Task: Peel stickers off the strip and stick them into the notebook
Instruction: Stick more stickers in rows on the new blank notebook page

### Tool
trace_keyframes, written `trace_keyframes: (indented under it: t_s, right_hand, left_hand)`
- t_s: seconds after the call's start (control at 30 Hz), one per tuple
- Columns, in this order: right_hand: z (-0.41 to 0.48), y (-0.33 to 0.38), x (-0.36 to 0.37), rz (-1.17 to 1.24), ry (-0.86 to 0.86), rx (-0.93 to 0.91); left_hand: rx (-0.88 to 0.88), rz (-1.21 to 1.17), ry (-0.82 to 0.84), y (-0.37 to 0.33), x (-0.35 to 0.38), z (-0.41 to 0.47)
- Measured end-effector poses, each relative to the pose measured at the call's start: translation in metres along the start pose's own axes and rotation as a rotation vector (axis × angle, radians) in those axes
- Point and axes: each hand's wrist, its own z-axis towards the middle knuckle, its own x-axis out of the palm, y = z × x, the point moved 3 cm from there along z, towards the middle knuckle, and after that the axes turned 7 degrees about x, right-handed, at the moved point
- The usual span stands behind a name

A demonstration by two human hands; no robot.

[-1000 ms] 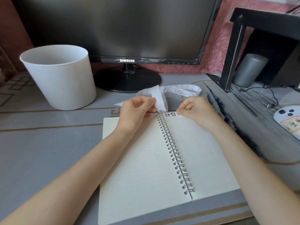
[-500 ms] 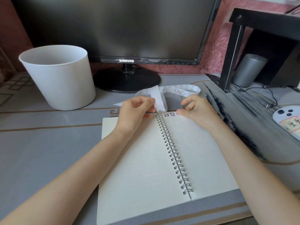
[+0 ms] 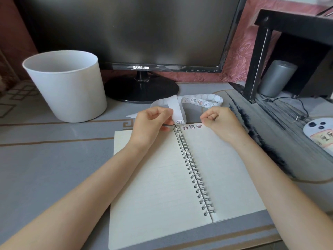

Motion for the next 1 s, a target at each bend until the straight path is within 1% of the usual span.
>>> trace_keyframes:
  t_s: [0.1,0.17,0.33,0.43,0.5,0.57,0.63,0.67,0.73,0.8,0.9,1.0]
  right_hand:
    - [-0.002,0.007,0.001,0.073,-0.053,-0.055]
    - [-0.003,0.009,0.003,0.077,-0.03,-0.061]
    - [0.0,-0.001,0.001,0.041,0.024,0.013]
    - [0.002,-0.003,0.002,0.02,0.043,0.024]
    - [0.003,-0.004,0.001,-0.002,0.033,0.033]
    - [0.002,-0.003,-0.001,0.007,-0.016,0.024]
    - [-0.004,0.007,-0.003,0.062,-0.075,-0.046]
    - [-0.008,0.016,-0.004,0.119,-0.078,-0.109]
    - [-0.019,0.034,-0.001,0.234,-0.018,-0.256]
    - [-0.03,0.046,0.005,0.252,0.068,-0.351]
    - [-0.037,0.048,0.013,0.208,0.143,-0.384]
    - [-0.036,0.046,0.015,0.17,0.126,-0.377]
  left_hand:
    - [0.002,0.005,-0.003,0.0,0.0,0.0]
    - [0.003,0.005,-0.001,0.0,0.0,0.0]
    - [-0.002,-0.001,0.003,0.0,0.0,0.0]
    - [-0.001,0.004,0.006,0.0,0.0,0.0]
    - [0.002,0.006,0.009,-0.001,0.001,0.0]
    - [0.001,0.004,0.009,-0.001,0.0,0.0]
    - [0.004,0.004,0.011,-0.001,0.0,0.0]
    - [0.007,0.005,0.013,-0.001,0.0,0.0]
    - [0.012,0.006,0.013,-0.001,0.0,-0.001]
    - [0.015,0.005,0.016,-0.002,-0.001,-0.001]
    - [0.02,0.0,0.021,-0.002,-0.001,-0.001]
    - [0.021,-0.013,0.026,-0.003,-0.001,-0.002]
